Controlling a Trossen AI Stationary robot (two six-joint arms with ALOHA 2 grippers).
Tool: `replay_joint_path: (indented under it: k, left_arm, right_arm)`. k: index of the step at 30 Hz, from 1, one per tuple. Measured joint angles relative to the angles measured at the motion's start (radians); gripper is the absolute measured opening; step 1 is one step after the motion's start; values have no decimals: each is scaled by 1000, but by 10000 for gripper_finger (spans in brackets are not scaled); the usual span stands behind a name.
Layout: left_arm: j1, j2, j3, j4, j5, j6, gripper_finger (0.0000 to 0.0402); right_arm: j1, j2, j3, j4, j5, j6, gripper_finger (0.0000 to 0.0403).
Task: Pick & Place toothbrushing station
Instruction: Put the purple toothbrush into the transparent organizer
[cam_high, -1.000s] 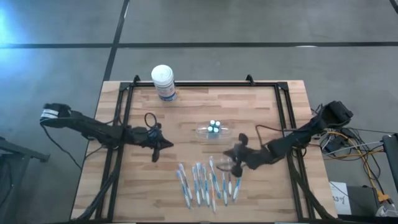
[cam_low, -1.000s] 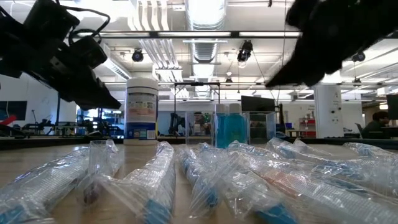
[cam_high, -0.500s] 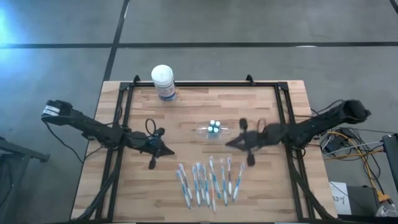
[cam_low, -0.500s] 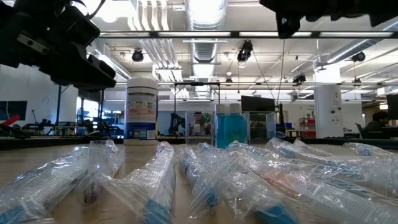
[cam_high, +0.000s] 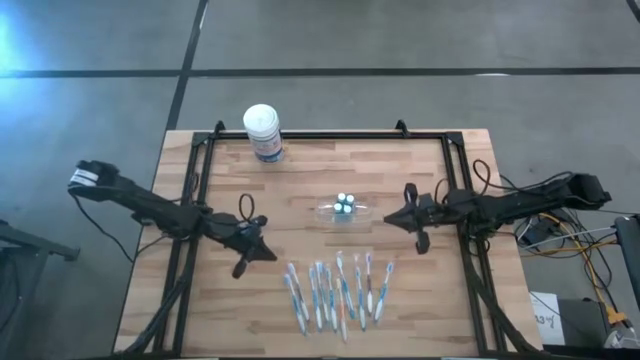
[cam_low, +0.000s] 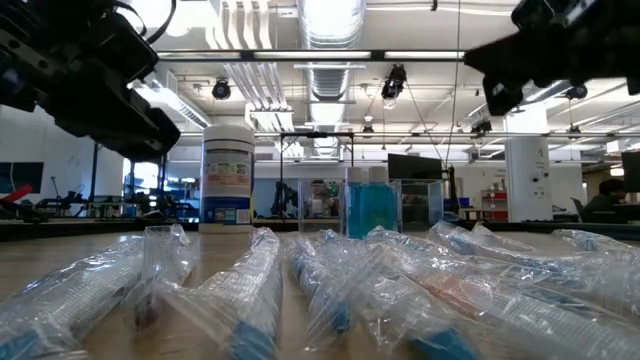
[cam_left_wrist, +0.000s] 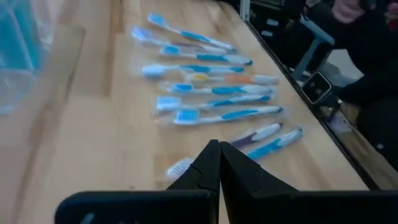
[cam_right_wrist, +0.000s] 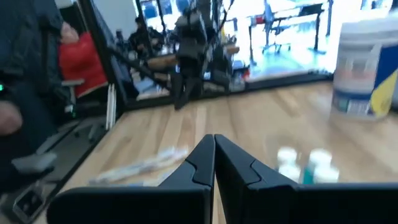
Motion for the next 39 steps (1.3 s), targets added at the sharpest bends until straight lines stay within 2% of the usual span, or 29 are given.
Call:
replay_joint_path:
  k: [5, 8, 12, 15, 17, 22, 32, 39]
  left_arm:
    - [-75, 108, 58, -19, -28, 11, 7]
    - [-111, 189, 139, -120, -118, 36, 16]
    - [-109, 292, 292, -384, -177, 72, 59]
    - [-109, 361, 400, -547, -184, 214, 101]
    - [-109, 394, 466, -619, -188, 304, 129]
    - [-110, 455, 585, -725, -252, 494, 177]
    - [-101, 550, 655, -837, -261, 678, 185]
    - [-100, 591, 651, -827, -263, 764, 184]
  right_arm:
    - [21, 39, -70, 90, 4, 14, 8]
    - [31, 73, -98, 164, 4, 13, 8]
    - [32, 123, -124, 248, 39, 15, 8]
    - [31, 172, -131, 286, 128, 25, 8]
    - [31, 207, -125, 283, 164, 13, 8]
    - [31, 292, -81, 285, 161, 9, 8]
    - [31, 464, 21, 286, 160, -12, 12]
    - [31, 571, 90, 284, 160, -15, 54]
